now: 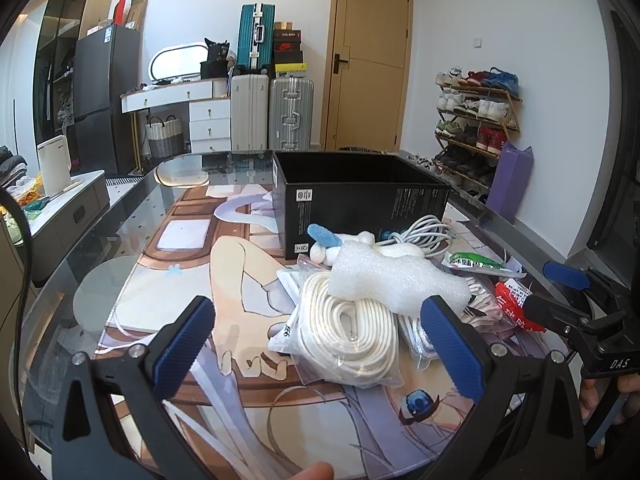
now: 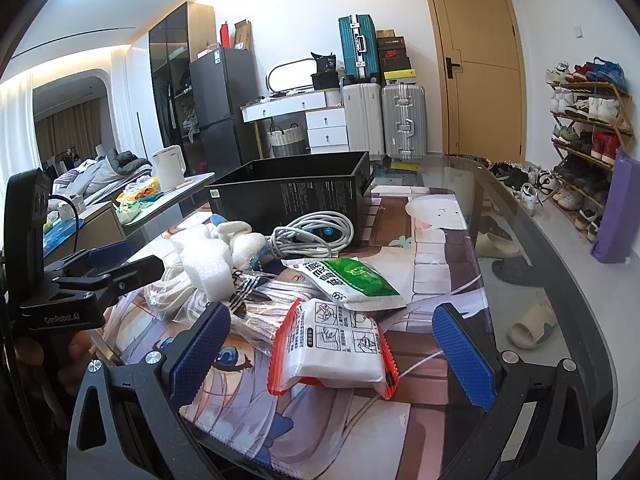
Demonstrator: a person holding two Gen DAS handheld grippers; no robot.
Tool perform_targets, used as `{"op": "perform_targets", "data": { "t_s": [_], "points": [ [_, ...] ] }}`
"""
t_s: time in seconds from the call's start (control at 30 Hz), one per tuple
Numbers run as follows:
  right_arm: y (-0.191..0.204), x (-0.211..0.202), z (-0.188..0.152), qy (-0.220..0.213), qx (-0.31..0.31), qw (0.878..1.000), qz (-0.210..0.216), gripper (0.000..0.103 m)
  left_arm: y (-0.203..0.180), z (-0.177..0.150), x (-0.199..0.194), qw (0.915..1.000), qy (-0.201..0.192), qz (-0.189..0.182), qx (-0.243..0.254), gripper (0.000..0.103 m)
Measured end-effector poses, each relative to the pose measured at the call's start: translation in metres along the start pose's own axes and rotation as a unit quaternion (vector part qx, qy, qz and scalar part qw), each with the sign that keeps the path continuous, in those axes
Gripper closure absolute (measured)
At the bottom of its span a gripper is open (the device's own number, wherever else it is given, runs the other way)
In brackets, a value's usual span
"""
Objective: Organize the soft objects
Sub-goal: 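Grasp the white-and-red wipes packet with the right tool while the left tool grasps the white foam block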
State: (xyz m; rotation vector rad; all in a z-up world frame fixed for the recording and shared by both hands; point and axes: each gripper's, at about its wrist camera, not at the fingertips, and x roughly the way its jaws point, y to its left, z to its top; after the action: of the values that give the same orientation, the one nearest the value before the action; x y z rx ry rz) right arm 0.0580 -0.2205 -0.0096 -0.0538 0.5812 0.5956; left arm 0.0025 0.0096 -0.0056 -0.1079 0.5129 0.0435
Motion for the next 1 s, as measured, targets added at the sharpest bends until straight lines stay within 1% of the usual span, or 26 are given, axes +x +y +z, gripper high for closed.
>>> {"op": "perform_targets", "data": {
  "t_s": [0.13, 0.3, 0.5, 0.57, 0.67, 0.73, 0.77, 0.8, 0.83, 0.87, 0.9, 0.93, 1.0],
  "points": [
    [-0.002, 0.001, -0.001, 0.005, 0.007, 1.000, 0.004, 0.000, -0.001, 0.002, -0.002, 1.0000, -0.005, 0.001, 0.002, 0.000],
    [-0.008, 0.004, -0.002, 0.020, 0.029, 0.999, 0.021, 0.000, -0.001, 0.003, -0.001, 1.0000, -0.008, 0.001, 0.002, 0.000],
    [-0.007, 0.010, -0.006, 0.037, 0.030, 0.998, 0.032, 0.001, -0.001, 0.005, -0.001, 0.9999, -0.010, -0.001, 0.002, 0.000],
    [-0.005, 0.012, -0.007, 0.043, 0.029, 0.998, 0.039, 0.002, -0.001, 0.004, 0.000, 1.0000, -0.009, -0.002, 0.001, 0.000],
    [-0.005, 0.018, -0.008, 0.053, 0.028, 0.997, 0.048, 0.013, -0.001, 0.006, 0.002, 1.0000, -0.003, -0.003, 0.001, 0.000],
    [-0.004, 0.021, -0.009, 0.060, 0.027, 0.997, 0.051, 0.022, 0.000, 0.006, 0.002, 1.0000, -0.001, -0.005, -0.001, 0.000],
    [-0.004, 0.021, -0.009, 0.058, 0.026, 0.997, 0.050, 0.023, -0.001, 0.006, 0.002, 1.0000, 0.000, -0.007, -0.002, 0.000],
    [-0.004, 0.020, -0.009, 0.059, 0.027, 0.997, 0.050, 0.027, -0.001, 0.007, 0.002, 1.0000, -0.001, -0.007, -0.002, 0.000],
    [-0.004, 0.020, -0.009, 0.059, 0.028, 0.996, 0.052, 0.034, -0.001, 0.008, 0.003, 1.0000, -0.001, -0.008, -0.002, 0.000],
    [-0.005, 0.020, -0.009, 0.059, 0.030, 0.996, 0.054, 0.039, -0.001, 0.009, 0.004, 1.0000, 0.000, -0.009, -0.001, 0.000],
    [-0.005, 0.020, -0.009, 0.056, 0.031, 0.996, 0.055, 0.041, -0.002, 0.009, 0.004, 0.9999, 0.000, -0.010, 0.001, 0.000],
    [-0.005, 0.019, -0.008, 0.053, 0.029, 0.997, 0.053, 0.046, -0.004, 0.009, 0.004, 0.9999, 0.000, -0.013, 0.003, 0.000],
    [-0.004, 0.015, -0.007, 0.043, 0.024, 0.997, 0.051, 0.050, -0.007, 0.010, 0.004, 0.9998, 0.001, -0.017, 0.011, 0.000]
  ]
}}
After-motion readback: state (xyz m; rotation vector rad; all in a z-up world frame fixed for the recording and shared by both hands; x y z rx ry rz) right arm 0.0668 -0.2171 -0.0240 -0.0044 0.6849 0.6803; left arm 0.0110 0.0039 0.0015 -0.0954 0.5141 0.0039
